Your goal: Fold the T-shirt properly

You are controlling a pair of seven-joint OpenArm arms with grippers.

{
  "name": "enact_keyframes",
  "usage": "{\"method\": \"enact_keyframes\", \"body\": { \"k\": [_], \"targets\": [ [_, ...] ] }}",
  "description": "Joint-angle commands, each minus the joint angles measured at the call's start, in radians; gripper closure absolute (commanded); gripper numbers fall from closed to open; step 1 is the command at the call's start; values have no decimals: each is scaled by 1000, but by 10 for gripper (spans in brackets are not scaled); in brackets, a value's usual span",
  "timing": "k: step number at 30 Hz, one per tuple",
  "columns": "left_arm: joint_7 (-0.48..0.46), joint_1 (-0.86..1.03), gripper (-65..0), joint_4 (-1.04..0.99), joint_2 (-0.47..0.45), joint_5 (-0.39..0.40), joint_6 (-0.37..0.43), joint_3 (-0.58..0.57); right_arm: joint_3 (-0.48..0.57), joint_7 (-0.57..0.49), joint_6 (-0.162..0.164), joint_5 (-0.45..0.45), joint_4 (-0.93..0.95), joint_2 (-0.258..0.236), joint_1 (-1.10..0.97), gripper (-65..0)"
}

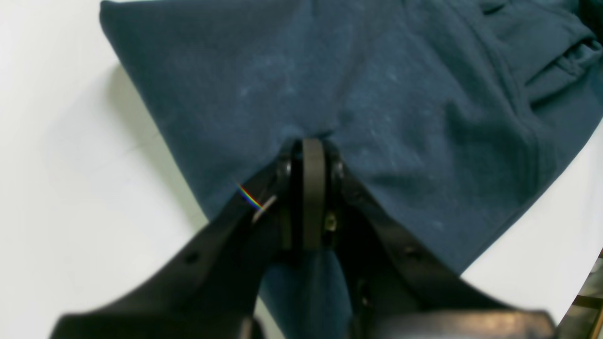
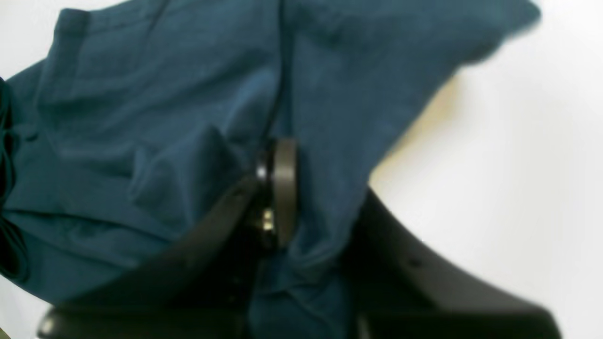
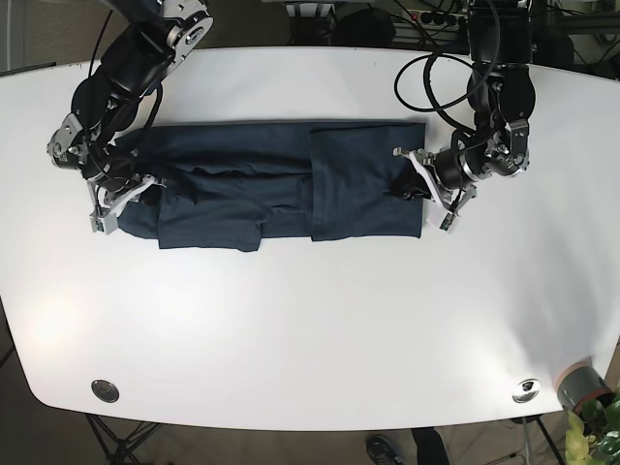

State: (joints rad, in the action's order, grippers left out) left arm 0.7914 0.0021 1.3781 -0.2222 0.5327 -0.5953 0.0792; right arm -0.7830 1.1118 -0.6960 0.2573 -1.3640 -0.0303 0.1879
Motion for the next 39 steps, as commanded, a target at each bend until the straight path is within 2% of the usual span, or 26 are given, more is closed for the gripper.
{"method": "enact_keyframes", "body": {
  "k": [1,5,14,18,22,27,30,34,39],
  "targets": [
    [24,-9,-6,2,-6,-33,11,-2,3,-8,-2,10,-58,-24,15,-29],
    [23,-11,-6,-27,25,-35,11,-22,13,-6,-2,18,-194,-20,-31,-19],
    [23,-44,-6,-47,80,-35,11,-48,176,20,-2,20,-539,-16,-159,-19],
    [23,-46,-6,-47,88,-35,13,-83,225,60,-2,20,-642,28,-202,-19],
    [4,-77,-6,-56,111,-50,13,-135,267,100,-2,20,-659,86,-204,-19],
    [1,-80,-6,-95,122,-89,13,-157,296,100,-2,20,-644,154,-192,-19],
    [1,-80,-6,-121,154,-90,13,-152,360,100,-2,20,-622,186,-183,-19],
    [1,-80,-6,-125,163,-90,13,-155,460,96,-2,29,-616,187,-178,-19],
    [1,-78,-6,-127,163,-90,13,-157,498,67,-2,142,-602,187,-178,-19]
  ]
}}
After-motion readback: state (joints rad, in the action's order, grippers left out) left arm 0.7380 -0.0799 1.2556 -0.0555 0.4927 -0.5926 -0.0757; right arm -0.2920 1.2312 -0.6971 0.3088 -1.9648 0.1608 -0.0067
